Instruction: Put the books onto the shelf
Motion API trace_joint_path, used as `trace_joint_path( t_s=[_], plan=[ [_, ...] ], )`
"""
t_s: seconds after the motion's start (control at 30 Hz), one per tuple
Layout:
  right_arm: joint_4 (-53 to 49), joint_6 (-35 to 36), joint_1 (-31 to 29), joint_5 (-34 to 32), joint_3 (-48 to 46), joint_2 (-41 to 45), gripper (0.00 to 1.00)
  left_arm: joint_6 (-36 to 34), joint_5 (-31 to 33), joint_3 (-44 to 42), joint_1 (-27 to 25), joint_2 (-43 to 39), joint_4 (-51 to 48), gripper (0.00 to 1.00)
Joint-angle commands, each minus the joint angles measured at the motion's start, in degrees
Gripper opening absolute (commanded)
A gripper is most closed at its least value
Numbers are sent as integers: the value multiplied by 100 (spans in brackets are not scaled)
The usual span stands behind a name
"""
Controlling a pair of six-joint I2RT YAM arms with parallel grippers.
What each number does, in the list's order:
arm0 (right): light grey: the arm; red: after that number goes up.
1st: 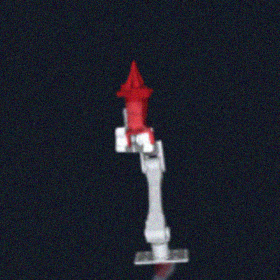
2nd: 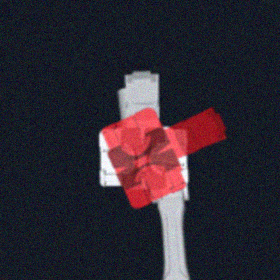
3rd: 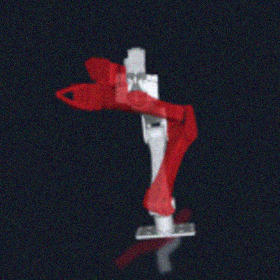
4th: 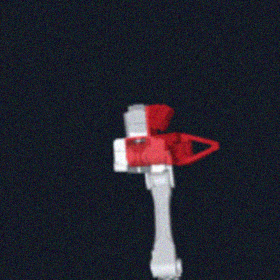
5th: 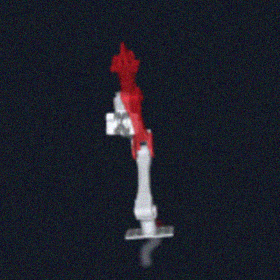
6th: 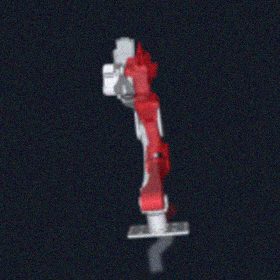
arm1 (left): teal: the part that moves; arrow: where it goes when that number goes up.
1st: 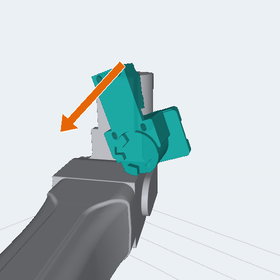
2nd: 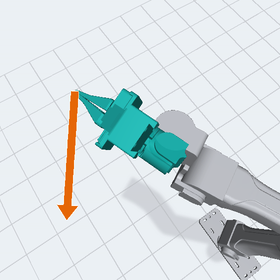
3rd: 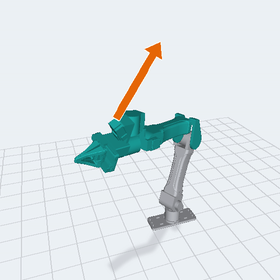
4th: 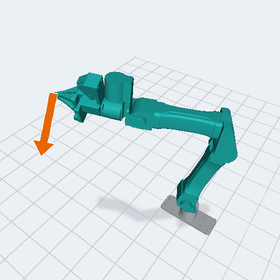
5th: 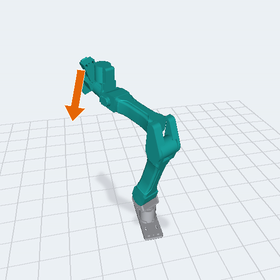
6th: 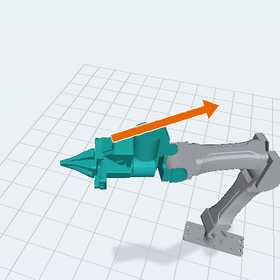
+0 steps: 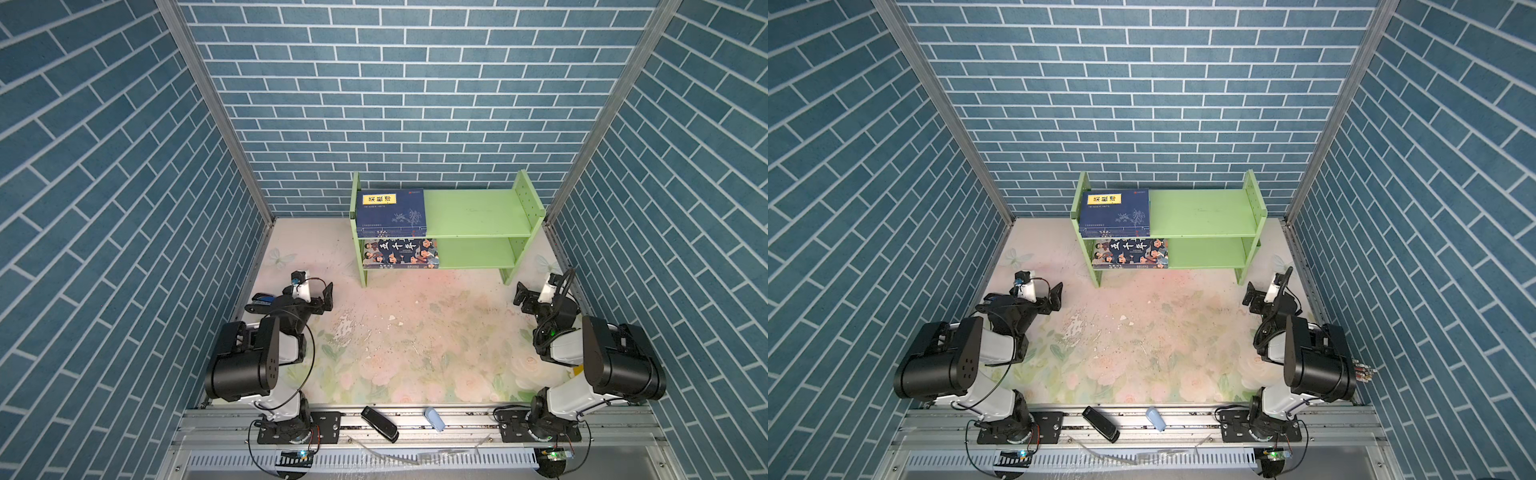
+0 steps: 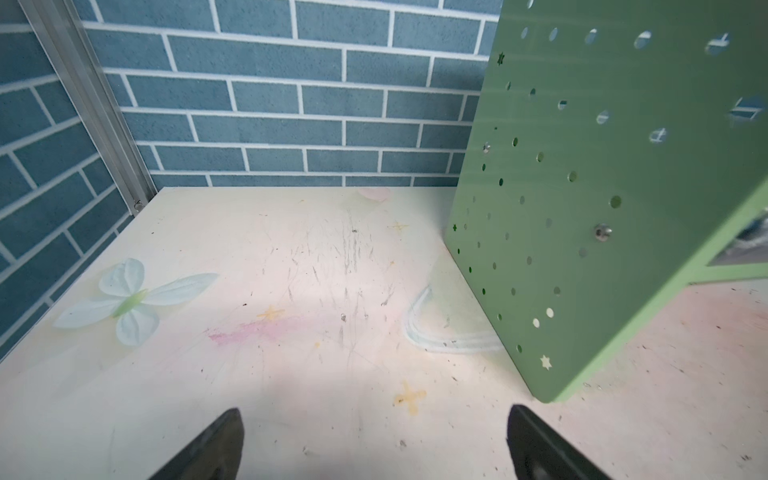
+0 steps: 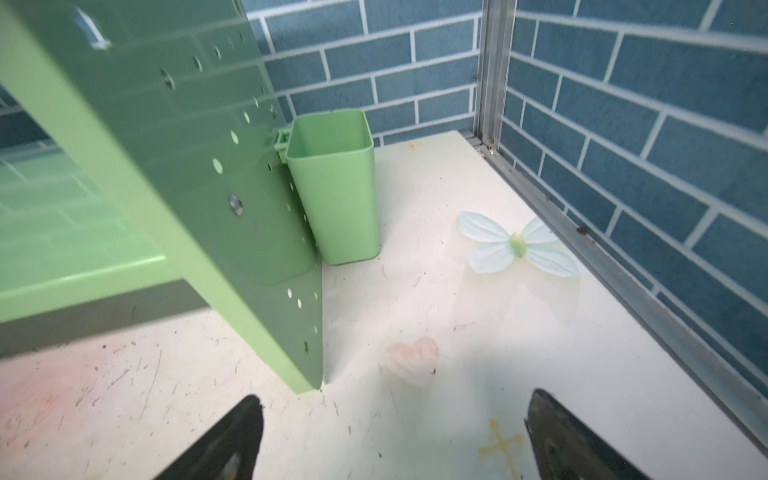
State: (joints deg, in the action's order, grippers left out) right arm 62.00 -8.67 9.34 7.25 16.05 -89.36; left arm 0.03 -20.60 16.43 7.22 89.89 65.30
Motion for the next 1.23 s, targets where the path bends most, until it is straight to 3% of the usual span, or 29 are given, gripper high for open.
trace_joint_path(
  t_s=[0.0,0.97,1.2],
  plan=[
    [-692,225,-194,-72,385,91,98,-204,128,168,-90,-115,-567,100],
    [-870,329,-262,-48,469,103,99,-208,111,176,-90,-112,-584,100],
    [-1243,541,-512,-426,647,109,99,-205,113,177,-90,-114,-581,100]
  ],
)
